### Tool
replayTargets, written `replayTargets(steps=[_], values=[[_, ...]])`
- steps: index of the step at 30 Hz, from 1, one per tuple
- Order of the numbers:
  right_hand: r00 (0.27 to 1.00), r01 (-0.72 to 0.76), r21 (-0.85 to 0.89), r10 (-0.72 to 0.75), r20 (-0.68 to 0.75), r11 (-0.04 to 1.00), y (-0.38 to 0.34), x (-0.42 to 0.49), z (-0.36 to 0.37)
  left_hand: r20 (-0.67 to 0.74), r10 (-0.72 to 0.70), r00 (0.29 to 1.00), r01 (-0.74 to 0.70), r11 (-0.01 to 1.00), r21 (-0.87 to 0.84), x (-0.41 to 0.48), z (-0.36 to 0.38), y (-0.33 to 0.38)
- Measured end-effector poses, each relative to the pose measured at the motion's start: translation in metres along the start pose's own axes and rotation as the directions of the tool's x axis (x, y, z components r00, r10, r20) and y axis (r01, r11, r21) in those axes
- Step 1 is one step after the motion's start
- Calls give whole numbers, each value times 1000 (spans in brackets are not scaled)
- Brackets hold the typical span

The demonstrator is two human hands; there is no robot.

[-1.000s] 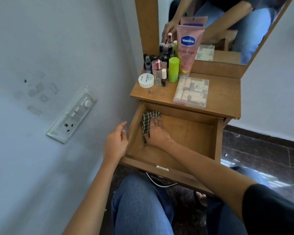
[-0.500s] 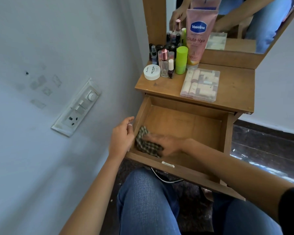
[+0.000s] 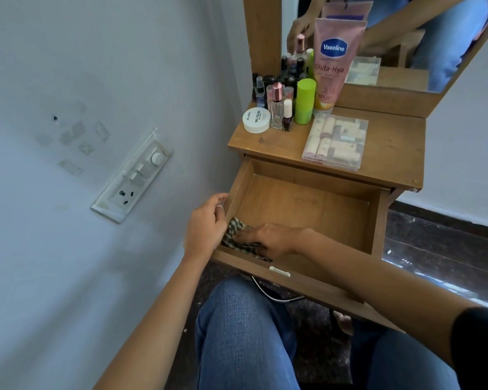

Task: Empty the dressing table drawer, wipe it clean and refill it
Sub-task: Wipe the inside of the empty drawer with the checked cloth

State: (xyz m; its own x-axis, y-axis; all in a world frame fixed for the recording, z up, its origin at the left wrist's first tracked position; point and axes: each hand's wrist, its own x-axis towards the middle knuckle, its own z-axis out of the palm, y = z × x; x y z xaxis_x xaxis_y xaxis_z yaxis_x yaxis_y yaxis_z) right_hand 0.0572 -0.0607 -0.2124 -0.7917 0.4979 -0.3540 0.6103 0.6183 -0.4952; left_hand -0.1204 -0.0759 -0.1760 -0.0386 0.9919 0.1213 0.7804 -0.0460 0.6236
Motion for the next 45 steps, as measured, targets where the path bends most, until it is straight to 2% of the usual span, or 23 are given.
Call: replayTargets(steps=[8,11,14,16,19,26,32,38,43,45], values=[[999,4,-26,-3,38,1000,9,-49,8,27,-26,999,26,1000,17,-4,-3,5],[990,-4,-77,15,139,997,24,-100,8,23,-35,999,35,999,8,-4,-3,3],[949,-63,-83,85,302,995,34,-142,2,8,-42,999,42,999,-26,-5,-3,3],[929,-69,-65,88,359,995,38,-147,-1,-2,-44,999,44,998,-34,-5,-2,3],[941,-37,-35,46,335,999,34,-123,1,-12,-38,999,38,999,-16,-3,-1,4],[991,57,-77,-46,126,995,1,-4,-5,-22,-21,1000,21,1000,-19,-3,0,2],[999,29,21,-29,-19,999,-2,-9,9,-22,-14,1000,13,1000,-15,-2,0,0],[998,-35,-7,35,46,999,11,-61,15,-3,-19,1000,19,1000,-20,-3,-2,1],[964,-63,-269,129,234,961,21,-117,6,-15,-34,999,34,999,-31,-4,-3,3],[939,-72,-285,162,305,956,23,-129,0,-21,-32,999,31,999,-36,-4,-4,5]])
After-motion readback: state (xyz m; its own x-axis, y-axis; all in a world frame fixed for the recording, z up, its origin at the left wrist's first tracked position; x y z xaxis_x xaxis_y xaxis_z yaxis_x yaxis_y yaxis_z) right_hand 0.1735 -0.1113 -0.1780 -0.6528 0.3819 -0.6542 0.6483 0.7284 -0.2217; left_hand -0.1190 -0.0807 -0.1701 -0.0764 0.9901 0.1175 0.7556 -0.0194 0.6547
